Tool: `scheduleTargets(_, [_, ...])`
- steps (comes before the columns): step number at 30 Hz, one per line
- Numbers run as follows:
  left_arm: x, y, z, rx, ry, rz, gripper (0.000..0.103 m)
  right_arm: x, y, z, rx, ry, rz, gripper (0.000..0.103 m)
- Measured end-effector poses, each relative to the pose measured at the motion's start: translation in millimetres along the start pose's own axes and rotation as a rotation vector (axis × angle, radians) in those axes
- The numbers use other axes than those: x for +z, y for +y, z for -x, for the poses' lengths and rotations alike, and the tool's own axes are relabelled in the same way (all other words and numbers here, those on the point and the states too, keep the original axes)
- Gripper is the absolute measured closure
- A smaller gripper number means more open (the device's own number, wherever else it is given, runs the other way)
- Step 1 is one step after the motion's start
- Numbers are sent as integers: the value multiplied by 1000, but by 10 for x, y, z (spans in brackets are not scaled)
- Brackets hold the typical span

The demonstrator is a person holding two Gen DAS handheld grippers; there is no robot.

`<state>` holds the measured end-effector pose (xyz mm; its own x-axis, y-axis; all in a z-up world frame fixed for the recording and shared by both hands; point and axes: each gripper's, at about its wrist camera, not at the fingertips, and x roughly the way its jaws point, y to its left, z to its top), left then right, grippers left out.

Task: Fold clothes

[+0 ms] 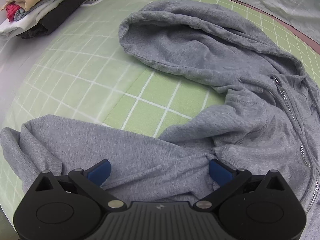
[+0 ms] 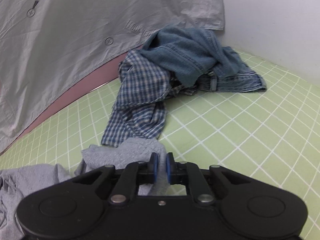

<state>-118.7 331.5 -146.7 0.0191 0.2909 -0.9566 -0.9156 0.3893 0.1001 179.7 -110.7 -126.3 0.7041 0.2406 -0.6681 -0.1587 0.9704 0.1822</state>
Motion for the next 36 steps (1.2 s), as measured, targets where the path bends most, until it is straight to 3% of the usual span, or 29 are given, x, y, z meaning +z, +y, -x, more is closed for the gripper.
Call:
scheduleTargets(6, [-23, -76, 44, 40, -16, -22, 0, 76, -602, 178, -225, -128, -150, 97])
scheduleTargets(12, [-75, -68, 69, 44, -12, -8, 0, 27, -1149, 252, -334, -161, -293, 100])
scheduleTargets(17, [-63, -76, 56, 41, -6, -4, 0, -25, -1392, 285, -440, -175, -312, 103])
scheduleTargets(21, [-32, -54, -1, 36, -5, 2, 0, -99, -1584, 239, -513, -120, -316, 103])
scheduleTargets(24, [-32, -22, -18, 27, 1, 20, 0, -130, -1520, 215, -491, -85, -268, 101])
scheduleTargets(28, [-15, 62, -67, -5, 27, 70, 0, -136, -1207, 110, -410, -45, -177, 89])
scheduleTargets(32, [-14, 212, -111, -76, 50, 117, 0, -72, -631, -76, -269, -10, -75, 77])
scheduleTargets(36, [-42, 240, -91, -87, 28, 109, 0, 105, 140, -305, -82, 33, 38, 66])
